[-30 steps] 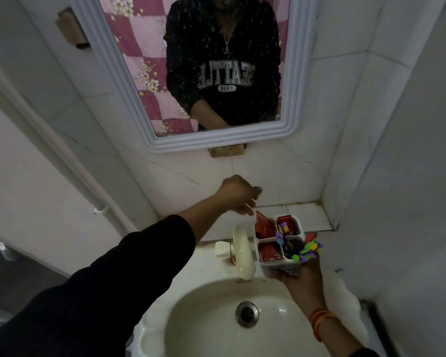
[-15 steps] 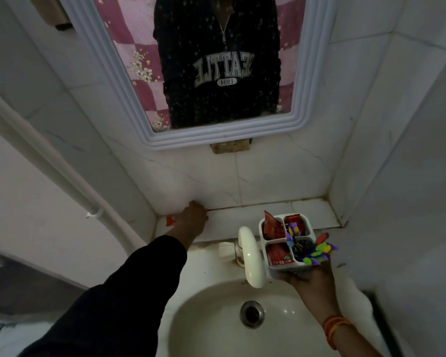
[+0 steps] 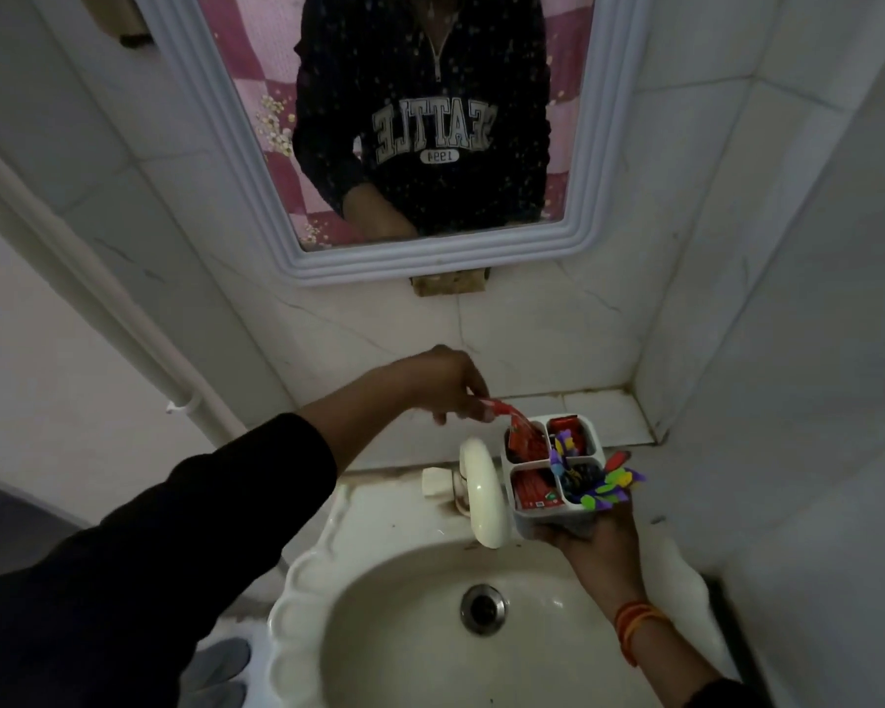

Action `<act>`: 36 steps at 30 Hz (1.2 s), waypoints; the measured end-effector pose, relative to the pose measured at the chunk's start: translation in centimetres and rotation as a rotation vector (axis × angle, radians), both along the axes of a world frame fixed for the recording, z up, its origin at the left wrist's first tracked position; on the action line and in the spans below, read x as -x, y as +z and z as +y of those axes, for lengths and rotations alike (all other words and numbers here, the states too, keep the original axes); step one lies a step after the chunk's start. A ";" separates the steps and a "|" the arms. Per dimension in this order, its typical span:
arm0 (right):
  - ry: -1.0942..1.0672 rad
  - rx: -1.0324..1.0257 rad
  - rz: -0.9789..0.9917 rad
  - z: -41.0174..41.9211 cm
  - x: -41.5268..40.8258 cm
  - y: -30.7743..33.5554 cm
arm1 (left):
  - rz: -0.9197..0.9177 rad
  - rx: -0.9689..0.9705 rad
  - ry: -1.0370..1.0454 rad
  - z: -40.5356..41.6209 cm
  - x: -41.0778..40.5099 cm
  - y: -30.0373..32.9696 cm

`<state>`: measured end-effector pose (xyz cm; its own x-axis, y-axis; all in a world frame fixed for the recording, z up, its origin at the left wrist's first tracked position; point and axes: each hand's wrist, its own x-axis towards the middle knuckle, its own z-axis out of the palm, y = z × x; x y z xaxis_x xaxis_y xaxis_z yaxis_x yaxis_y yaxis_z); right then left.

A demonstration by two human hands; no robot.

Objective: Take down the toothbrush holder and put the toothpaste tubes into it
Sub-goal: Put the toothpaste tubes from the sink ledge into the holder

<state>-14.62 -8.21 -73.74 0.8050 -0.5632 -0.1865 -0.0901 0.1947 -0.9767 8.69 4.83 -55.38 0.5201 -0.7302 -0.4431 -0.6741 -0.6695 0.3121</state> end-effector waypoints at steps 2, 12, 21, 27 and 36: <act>-0.013 0.005 0.001 -0.1 -0.1 -0.1 | -0.023 -0.156 -0.086 -1.7 1.2 1.9; -0.020 0.241 0.047 -0.2 0.1 -0.4 | 0.046 -0.013 0.065 -4.7 4.9 2.6; -0.034 0.338 0.146 0.3 0.3 0.4 | 0.224 -0.028 0.351 -4.2 3.4 -0.3; -0.094 0.355 0.143 -0.7 0.0 1.1 | 0.132 0.098 0.389 -6.7 4.5 -1.3; -0.124 0.305 0.087 -8.8 -5.1 5.2 | 0.341 0.523 0.770 -12.1 3.4 -2.1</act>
<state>-9.51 -17.06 -68.51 0.7157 -0.6959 -0.0591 -0.1694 -0.0909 -0.9814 5.30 -7.28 -57.47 0.8392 -0.3930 -0.3759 0.0680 -0.6100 0.7895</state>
